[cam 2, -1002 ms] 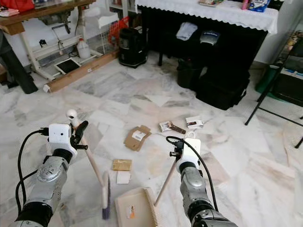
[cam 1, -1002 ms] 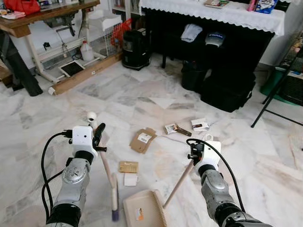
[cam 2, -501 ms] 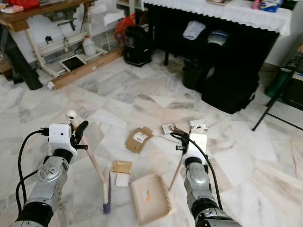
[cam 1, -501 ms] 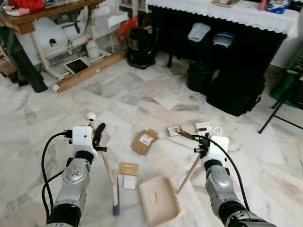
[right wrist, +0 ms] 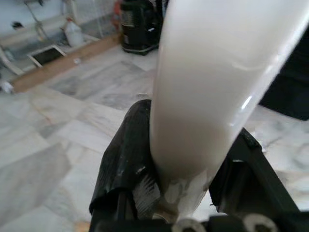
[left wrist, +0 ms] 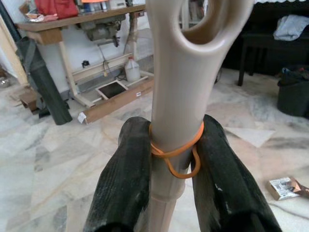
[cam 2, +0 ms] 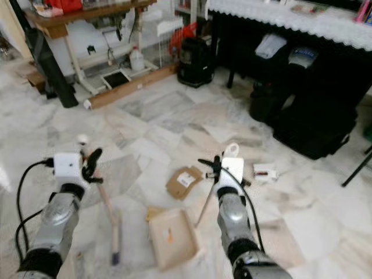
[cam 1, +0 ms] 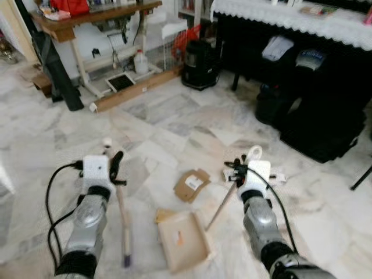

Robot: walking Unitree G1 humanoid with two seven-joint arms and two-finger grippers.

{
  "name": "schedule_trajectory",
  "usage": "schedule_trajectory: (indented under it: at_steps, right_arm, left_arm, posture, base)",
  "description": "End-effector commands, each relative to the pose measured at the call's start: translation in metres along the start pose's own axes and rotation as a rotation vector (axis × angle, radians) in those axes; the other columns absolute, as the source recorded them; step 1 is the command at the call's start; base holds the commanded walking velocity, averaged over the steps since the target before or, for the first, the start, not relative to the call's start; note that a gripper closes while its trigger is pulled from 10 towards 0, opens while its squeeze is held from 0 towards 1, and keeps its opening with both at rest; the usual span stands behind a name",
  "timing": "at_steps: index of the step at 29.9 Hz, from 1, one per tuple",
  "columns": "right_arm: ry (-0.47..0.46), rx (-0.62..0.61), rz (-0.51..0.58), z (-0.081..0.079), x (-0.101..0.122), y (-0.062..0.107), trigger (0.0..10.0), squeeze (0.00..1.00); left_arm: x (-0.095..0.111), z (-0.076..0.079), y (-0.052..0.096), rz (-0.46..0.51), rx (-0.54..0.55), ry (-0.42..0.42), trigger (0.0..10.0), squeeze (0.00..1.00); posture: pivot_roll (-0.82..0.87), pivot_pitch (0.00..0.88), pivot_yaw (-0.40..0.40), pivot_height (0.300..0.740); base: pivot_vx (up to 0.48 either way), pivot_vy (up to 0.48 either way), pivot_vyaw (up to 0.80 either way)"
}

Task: Sweep floor

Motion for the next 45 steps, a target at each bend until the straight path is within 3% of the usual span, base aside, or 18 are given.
schedule_trajectory:
  at_steps: [1,10,14,38,45]
  right_arm:
    - [0.016,0.009,0.030,-0.0033,0.0060,-0.0022,10.0,0.00]
    - [0.016,-0.005,0.021,-0.0015,0.0049,-0.0022,10.0,0.00]
    - [0.016,-0.010,0.022,-0.0005,0.0053,-0.0024,10.0,0.00]
    - [0.035,-0.008,0.014,0.0014,0.0031,-0.0011,10.0,0.00]
    - [0.036,-0.008,0.013,0.0014,0.0032,-0.0013,10.0,0.00]
  left_arm:
    - [0.0069,-0.0060,-0.0013,0.041,0.029,0.009,10.0,0.00]
    - [0.0046,-0.0066,-0.0002,0.032,0.034,0.005,10.0,0.00]
    - [0.0045,-0.0063,-0.0001,0.032,0.034,0.005,10.0,0.00]
    - [0.0043,-0.0091,0.0000,0.031,0.050,0.000,10.0,0.00]
    - [0.0051,-0.0093,-0.0003,0.037,0.052,0.005,10.0,0.00]
  posture:
    - [0.09,0.000,-0.012,0.740]
    - [0.09,0.000,-0.012,0.740]
    - [0.08,0.000,-0.013,0.740]
    - [0.08,0.000,-0.016,0.740]
    - [0.08,0.000,-0.015,0.740]
  base:
    - [0.000,0.000,0.00]
    - [0.000,0.000,0.00]
    - [0.000,0.000,-0.79]
    - [0.261,0.000,0.00]
    - [0.000,0.000,0.00]
Point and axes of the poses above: a point about 5 cm out from each wrist's last joint towards the gripper, its own y axis pointing back from the gripper into the wrist, its own x axis along the axis of the wrist's last joint, z = x × y, the point moved 2 cm from there along -y, pointing out of the wrist towards the gripper, and after that the axes turned 14 degrees about -y, right-handed, at the moved point
